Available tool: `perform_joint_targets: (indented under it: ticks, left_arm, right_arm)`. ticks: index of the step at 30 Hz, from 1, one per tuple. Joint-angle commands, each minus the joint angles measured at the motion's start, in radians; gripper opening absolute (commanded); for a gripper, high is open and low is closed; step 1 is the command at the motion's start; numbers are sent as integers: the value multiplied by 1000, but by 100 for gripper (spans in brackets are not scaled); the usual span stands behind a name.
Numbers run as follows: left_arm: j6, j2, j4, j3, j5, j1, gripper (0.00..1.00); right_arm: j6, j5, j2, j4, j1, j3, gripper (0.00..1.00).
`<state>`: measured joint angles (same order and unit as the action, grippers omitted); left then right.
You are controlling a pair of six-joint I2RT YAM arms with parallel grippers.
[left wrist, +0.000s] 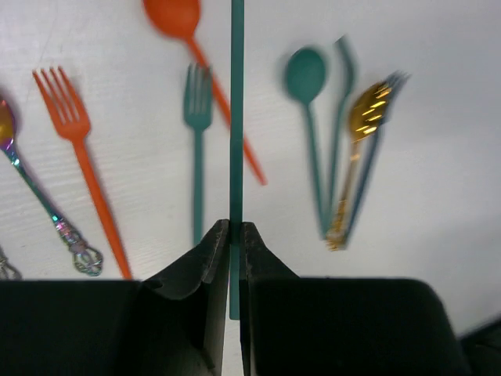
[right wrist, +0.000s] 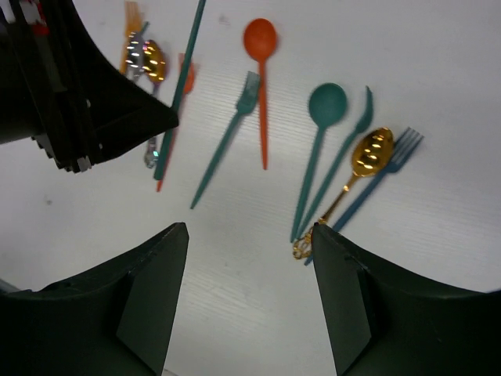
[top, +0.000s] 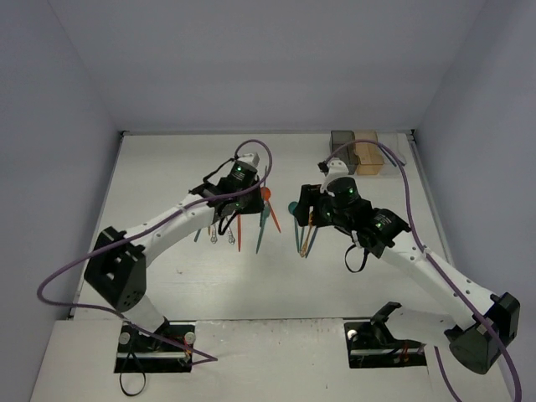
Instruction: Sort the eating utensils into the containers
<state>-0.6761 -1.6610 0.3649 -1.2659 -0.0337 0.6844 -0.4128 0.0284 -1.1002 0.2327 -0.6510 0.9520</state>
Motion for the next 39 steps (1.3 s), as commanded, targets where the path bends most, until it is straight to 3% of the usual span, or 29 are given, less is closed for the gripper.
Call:
perform_joint_targets:
  ticks: [1,9,19,22,36,38,39]
  left_arm:
    - [-176,158,-202,-43,-85,-16,0]
    - [-419,194,-441,-17,-158,-13,0]
    - [-492,211,-483,-10,-157,0,0]
    - [-496,211,-483,-2,-158,5,0]
    - [-515,206,-484,17,-171,10,0]
    - [-511,212,-483,33,-166,10,10]
    - [-508,217,-483,43,-162,8,23]
  right_arm:
    - [37,-67,-35,-85,-38,115,62]
    - [62,-82,-115,-148,-52,205,62]
    - [82,-64,-161,-178,-55,224,57]
    - [82,-50,-159,-191,-55,222,51]
    - [106,10,-151,-197,-55,213,1]
    - [111,29,-145,-195,-54,207,0]
    - [115,36,-142,-193,-52,201,0]
